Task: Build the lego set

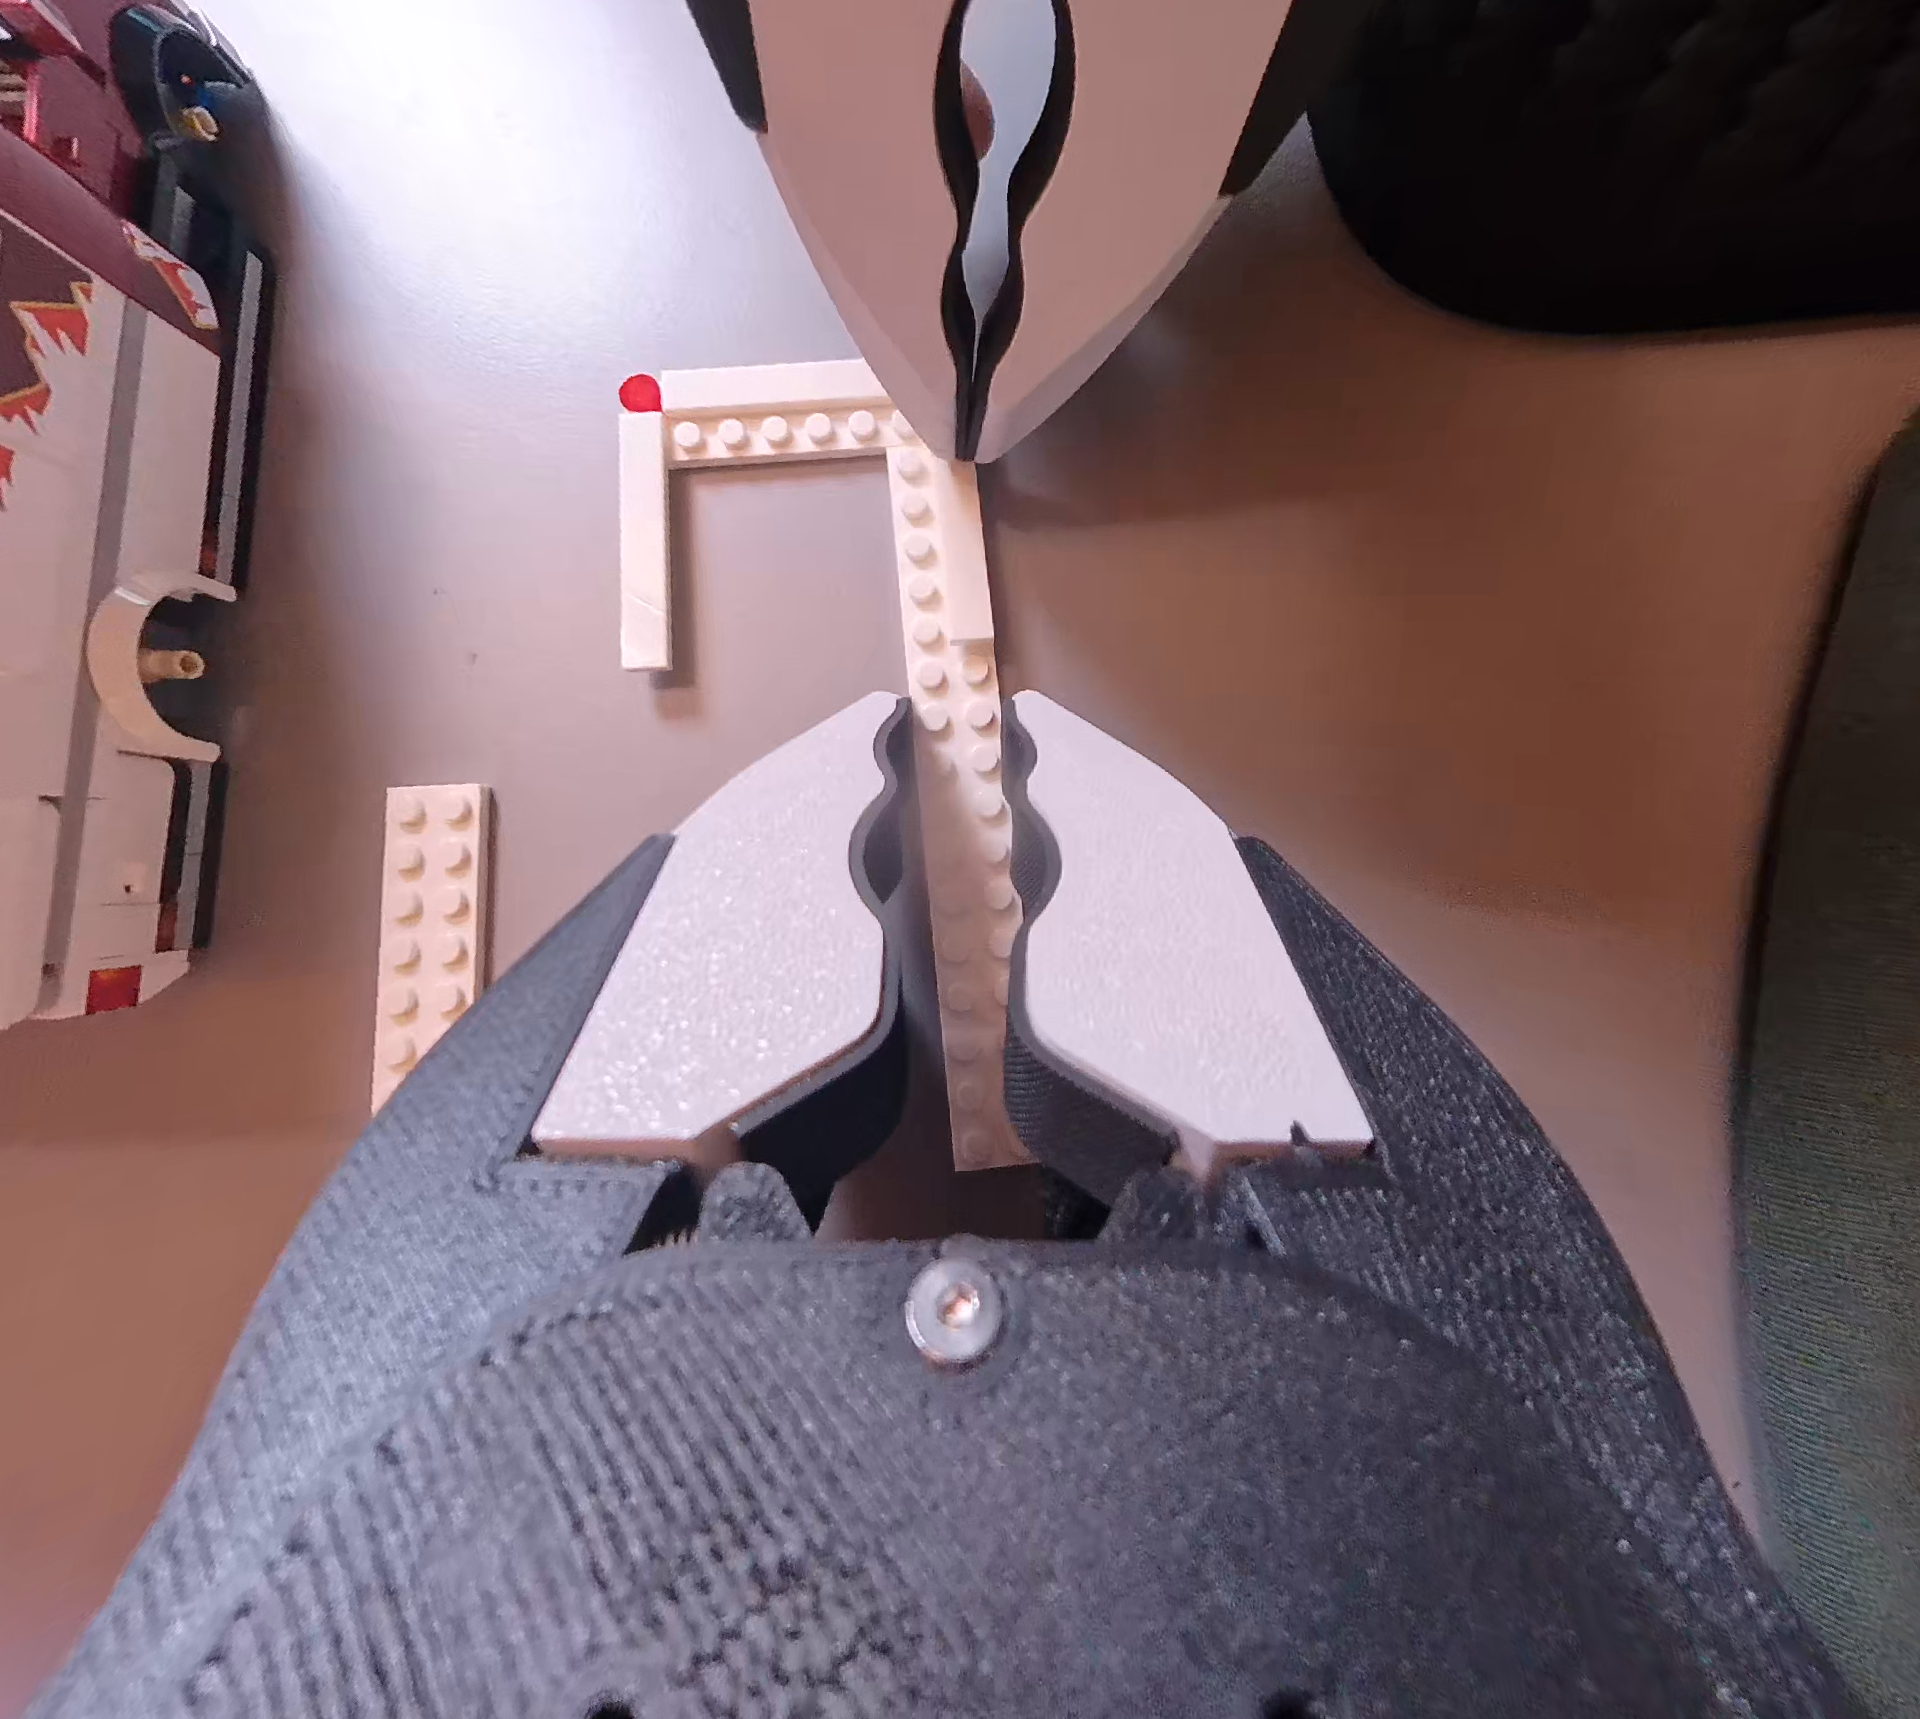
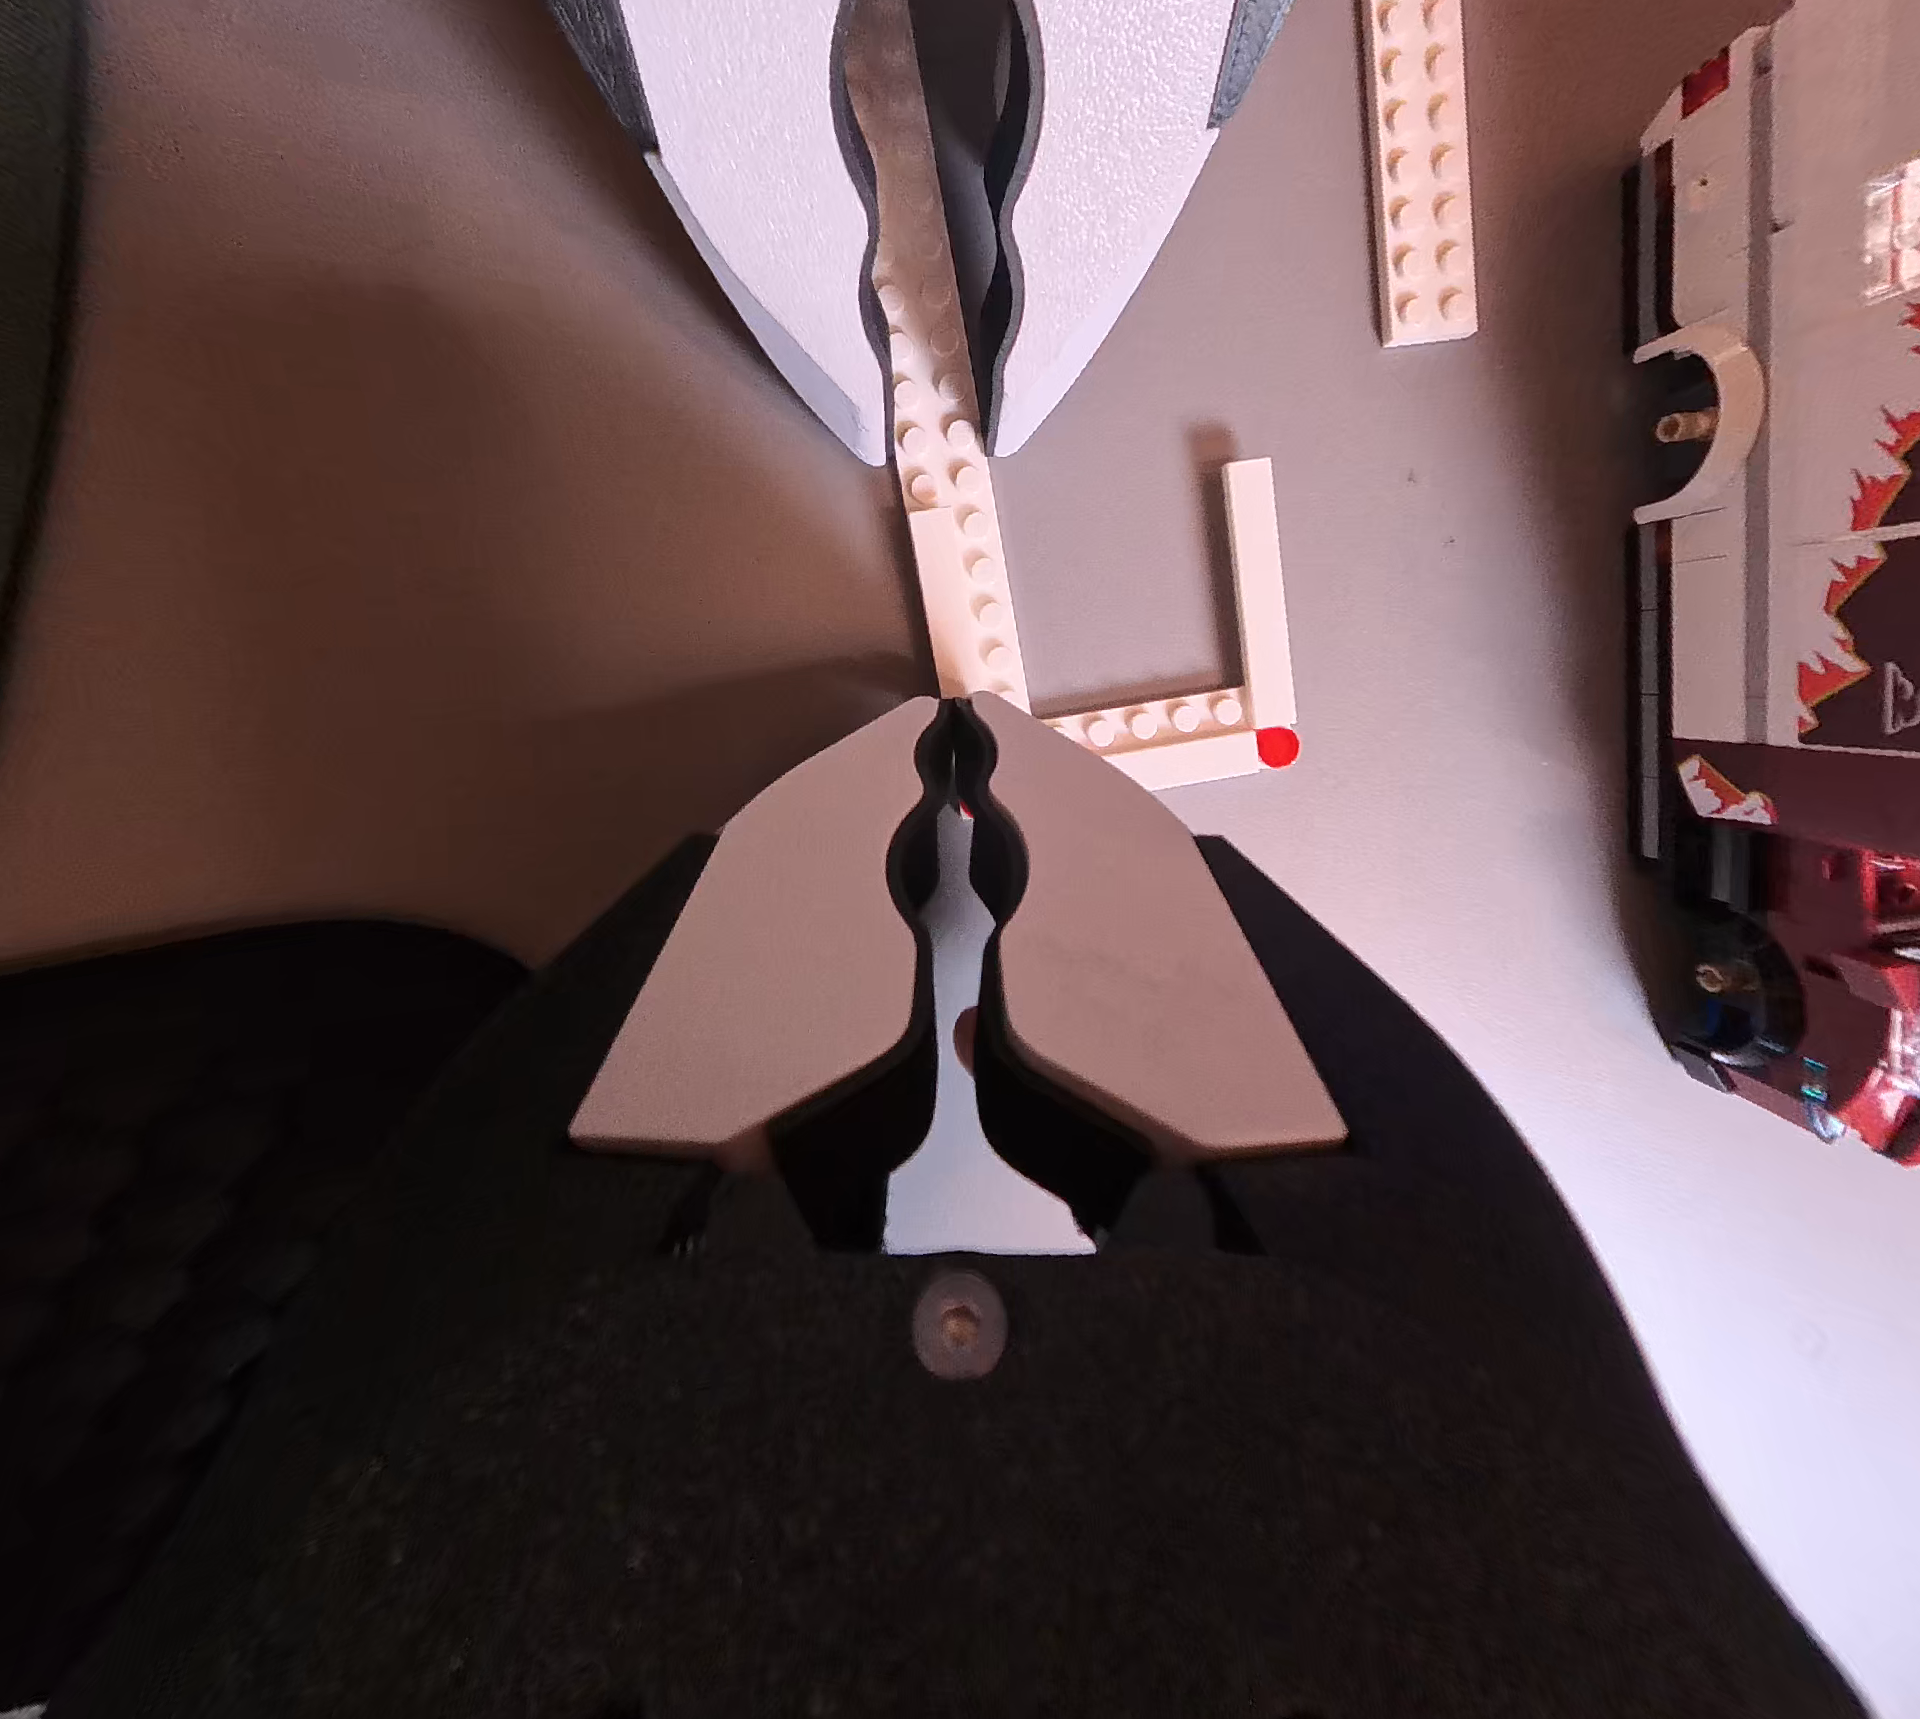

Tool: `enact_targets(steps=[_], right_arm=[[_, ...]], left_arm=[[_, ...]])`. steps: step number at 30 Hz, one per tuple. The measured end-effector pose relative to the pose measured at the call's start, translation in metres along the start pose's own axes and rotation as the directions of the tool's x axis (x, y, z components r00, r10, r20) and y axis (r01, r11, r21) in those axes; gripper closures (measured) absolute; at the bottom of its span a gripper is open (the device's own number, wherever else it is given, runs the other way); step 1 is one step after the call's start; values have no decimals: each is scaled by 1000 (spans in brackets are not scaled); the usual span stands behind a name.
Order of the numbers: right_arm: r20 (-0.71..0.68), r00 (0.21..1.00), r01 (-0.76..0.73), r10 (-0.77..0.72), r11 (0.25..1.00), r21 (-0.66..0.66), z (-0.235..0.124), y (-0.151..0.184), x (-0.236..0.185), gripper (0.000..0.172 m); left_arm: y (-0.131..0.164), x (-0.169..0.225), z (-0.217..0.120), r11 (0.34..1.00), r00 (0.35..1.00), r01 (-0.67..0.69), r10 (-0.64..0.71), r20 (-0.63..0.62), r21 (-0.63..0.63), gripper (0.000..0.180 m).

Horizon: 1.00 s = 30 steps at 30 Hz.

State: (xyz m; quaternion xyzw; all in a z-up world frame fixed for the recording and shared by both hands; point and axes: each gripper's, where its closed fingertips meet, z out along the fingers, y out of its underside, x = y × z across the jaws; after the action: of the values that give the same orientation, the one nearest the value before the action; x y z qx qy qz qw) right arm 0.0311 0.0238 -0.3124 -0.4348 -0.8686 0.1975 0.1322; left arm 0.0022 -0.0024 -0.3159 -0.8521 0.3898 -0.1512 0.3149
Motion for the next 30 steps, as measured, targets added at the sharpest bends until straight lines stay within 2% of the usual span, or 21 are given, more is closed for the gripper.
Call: enact_targets(steps=[11,19,30], right_arm=[[-16,1000,12,-12,1000,-6,5,-10,-2,172],[-5,997,-71,71,995,70,10,-21,-4,172],[50,991,-131,127,988,84,14,-30,-6,172]], left_arm=[[0,0,0,1000,1000,-9,9,14,9,164],[0,0,0,1000,1000,-19,18,22,11,164],[0,0,0,1000,999,-26,26,29,15,164]])
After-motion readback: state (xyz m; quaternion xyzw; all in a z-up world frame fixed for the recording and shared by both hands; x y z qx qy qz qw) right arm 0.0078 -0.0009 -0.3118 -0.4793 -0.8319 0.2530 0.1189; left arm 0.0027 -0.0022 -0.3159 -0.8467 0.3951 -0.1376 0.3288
